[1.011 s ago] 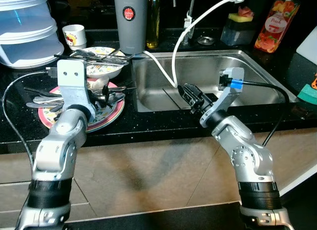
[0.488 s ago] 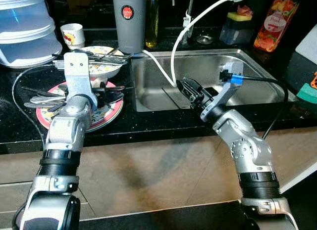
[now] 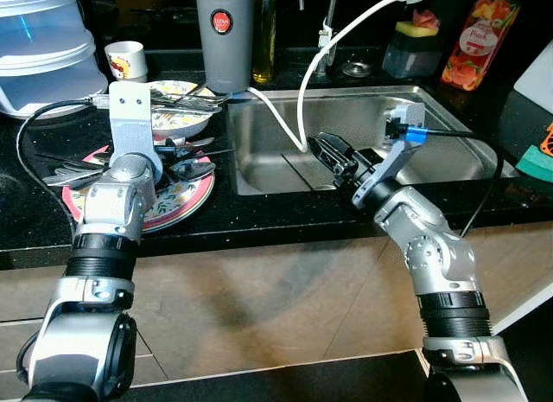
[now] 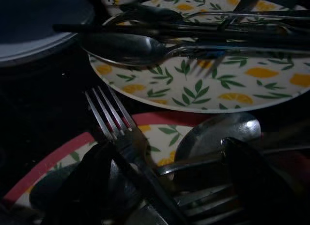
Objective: Kitchen organization
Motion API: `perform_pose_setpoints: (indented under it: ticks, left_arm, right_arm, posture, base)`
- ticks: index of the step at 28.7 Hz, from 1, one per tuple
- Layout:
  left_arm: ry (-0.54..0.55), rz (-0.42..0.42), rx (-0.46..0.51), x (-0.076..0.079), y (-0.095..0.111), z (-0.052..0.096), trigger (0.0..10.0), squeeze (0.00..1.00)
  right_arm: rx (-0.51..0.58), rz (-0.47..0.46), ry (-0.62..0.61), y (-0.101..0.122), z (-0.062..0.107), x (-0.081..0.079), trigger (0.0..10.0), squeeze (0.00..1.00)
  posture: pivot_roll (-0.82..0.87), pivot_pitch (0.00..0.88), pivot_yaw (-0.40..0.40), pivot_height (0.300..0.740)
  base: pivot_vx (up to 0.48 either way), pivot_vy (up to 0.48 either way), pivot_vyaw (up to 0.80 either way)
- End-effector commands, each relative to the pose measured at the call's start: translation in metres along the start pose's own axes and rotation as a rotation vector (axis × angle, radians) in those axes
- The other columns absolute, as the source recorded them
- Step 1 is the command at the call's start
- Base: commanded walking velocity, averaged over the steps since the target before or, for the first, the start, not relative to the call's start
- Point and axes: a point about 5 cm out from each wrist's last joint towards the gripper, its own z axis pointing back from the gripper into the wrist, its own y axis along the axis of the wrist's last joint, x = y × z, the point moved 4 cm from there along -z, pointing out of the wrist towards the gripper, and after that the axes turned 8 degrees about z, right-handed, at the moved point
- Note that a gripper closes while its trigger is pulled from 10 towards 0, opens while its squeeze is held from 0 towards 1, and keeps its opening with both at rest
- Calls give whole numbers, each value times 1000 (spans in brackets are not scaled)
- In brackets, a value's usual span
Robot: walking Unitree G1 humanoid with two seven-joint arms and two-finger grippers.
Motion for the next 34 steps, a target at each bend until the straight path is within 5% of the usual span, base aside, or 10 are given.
perform_pose_setpoints:
  ticks: [1, 7, 8, 9, 11, 12, 13, 14, 34]
  left_arm:
    - [13, -15, -50, -7, -8, -2, 10000, 0]
    - [-18, 5, -75, 0, -11, -3, 10000, 0]
    - [-20, 7, -75, 0, -11, -3, 9451, 0]
    - [-27, 11, -76, 1, -11, -3, 7451, 0]
    - [-30, 13, -77, 2, -11, -3, 7451, 0]
    - [-31, 14, -76, 2, -11, -4, 2863, 0]
    - [-31, 14, -75, 2, -10, -4, 2863, 0]
    - [-33, 20, -71, 2, -9, -4, 0, 0]
    - [-73, 53, 63, 8, 28, 9, 0, 0]
  right_arm:
    - [10, 7, 2, 3, -1, 2, 10000, 0]
    - [9, 8, 5, 3, -2, 3, 10000, 0]
    - [9, 9, 6, 3, -2, 3, 10000, 0]
    - [8, 8, 7, 3, -2, 3, 10000, 0]
    - [8, 8, 8, 3, -2, 3, 10000, 0]
    - [8, 9, 8, 3, -2, 3, 10000, 0]
    - [8, 9, 8, 3, -2, 3, 10000, 0]
    - [9, 9, 8, 3, -2, 3, 10000, 0]
    - [18, 1, 13, 4, -1, 4, 10000, 0]
  posture:
    - [-2, 162, -19, 740]
    - [-3, 163, -19, 740]
    - [-3, 163, -19, 740]
    - [-2, 164, -20, 740]
    - [-2, 164, -20, 740]
    - [-2, 163, -19, 740]
    - [-2, 164, -18, 740]
    - [-1, 164, -18, 740]
    - [-1, 154, -15, 740]
  base:
    - [0, 0, 0]
    - [0, 0, 0]
    - [0, 0, 0]
    - [0, 0, 0]
    - [0, 0, 0]
    - [0, 0, 0]
    - [0, 0, 0]
    - [0, 0, 0]
    - [0, 0, 0]
